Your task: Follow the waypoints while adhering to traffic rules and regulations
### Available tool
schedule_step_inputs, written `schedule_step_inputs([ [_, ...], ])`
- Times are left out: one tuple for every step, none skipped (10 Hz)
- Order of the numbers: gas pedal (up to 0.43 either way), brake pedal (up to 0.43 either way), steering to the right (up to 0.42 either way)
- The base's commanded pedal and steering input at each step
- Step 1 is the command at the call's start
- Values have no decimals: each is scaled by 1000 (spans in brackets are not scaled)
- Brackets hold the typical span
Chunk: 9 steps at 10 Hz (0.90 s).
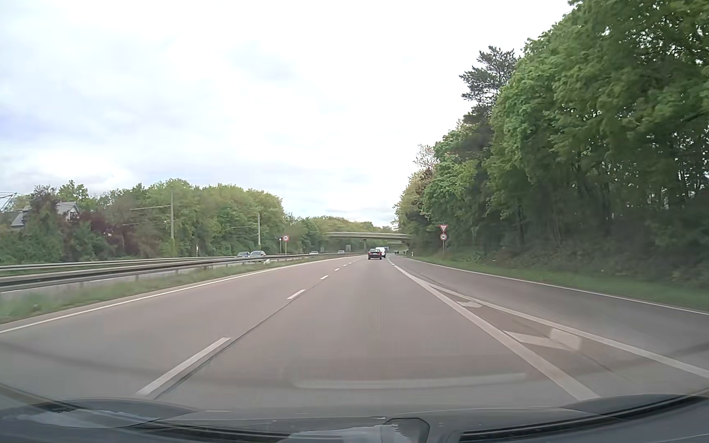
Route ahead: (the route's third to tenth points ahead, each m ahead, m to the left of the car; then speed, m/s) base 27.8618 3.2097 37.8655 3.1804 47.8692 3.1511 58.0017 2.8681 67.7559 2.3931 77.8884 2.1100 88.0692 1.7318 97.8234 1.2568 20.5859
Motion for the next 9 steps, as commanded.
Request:
schedule_step_inputs([
  [118, 0, 2],
  [110, 0, 2],
  [110, 0, 2],
  [110, 0, 2],
  [110, 0, 2],
  [110, 0, 2],
  [110, 0, 2],
  [110, 0, 2],
  [110, 0, 2],
])
